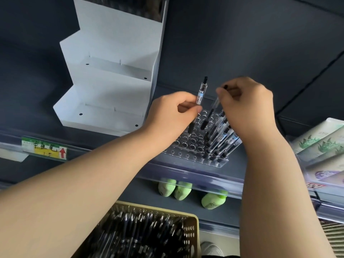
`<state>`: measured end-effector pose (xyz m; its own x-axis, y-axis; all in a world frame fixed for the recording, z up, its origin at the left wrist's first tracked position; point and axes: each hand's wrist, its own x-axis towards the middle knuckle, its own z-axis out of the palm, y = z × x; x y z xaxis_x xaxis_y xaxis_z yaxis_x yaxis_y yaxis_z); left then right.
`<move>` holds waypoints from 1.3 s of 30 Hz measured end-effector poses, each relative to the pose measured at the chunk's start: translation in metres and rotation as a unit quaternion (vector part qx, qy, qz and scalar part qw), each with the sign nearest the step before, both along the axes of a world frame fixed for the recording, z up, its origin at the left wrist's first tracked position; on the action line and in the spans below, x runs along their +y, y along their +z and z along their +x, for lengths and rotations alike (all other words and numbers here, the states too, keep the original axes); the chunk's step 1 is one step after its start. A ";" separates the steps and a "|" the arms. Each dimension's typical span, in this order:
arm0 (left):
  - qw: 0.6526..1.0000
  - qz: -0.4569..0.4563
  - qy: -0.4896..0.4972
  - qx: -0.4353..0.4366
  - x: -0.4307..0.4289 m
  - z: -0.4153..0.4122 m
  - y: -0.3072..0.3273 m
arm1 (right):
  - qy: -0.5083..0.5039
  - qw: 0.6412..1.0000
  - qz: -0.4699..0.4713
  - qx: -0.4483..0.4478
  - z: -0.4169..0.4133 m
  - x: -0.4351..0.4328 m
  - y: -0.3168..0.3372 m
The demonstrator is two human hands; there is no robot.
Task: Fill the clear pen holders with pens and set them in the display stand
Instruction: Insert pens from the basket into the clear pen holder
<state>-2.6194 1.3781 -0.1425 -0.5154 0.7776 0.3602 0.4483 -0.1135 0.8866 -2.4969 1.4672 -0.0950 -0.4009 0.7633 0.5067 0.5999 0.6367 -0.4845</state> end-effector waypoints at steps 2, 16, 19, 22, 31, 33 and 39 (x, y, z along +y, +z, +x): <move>1.000 0.003 -0.004 -0.002 0.000 0.001 0.001 | -0.002 1.000 -0.004 -0.012 0.001 0.001 -0.002; 1.000 0.011 -0.013 -0.014 0.004 0.007 0.002 | -0.024 0.999 -0.010 -0.044 0.002 0.000 0.001; 1.000 0.015 -0.021 -0.018 0.009 0.010 0.005 | -0.027 0.999 -0.006 -0.029 0.002 -0.002 0.003; 1.000 0.010 -0.024 -0.006 0.014 0.014 0.004 | -0.024 0.999 0.003 -0.023 0.003 -0.004 0.005; 0.996 -0.046 -0.026 0.069 0.033 0.020 -0.021 | -0.024 1.000 -0.004 -0.017 0.014 -0.001 0.006; 0.995 -0.064 -0.030 0.073 0.033 0.020 -0.026 | -0.023 1.000 -0.004 -0.015 0.015 -0.001 0.006; 0.993 -0.079 -0.045 0.075 0.033 0.019 -0.030 | -0.016 1.000 -0.005 -0.013 0.014 -0.002 0.005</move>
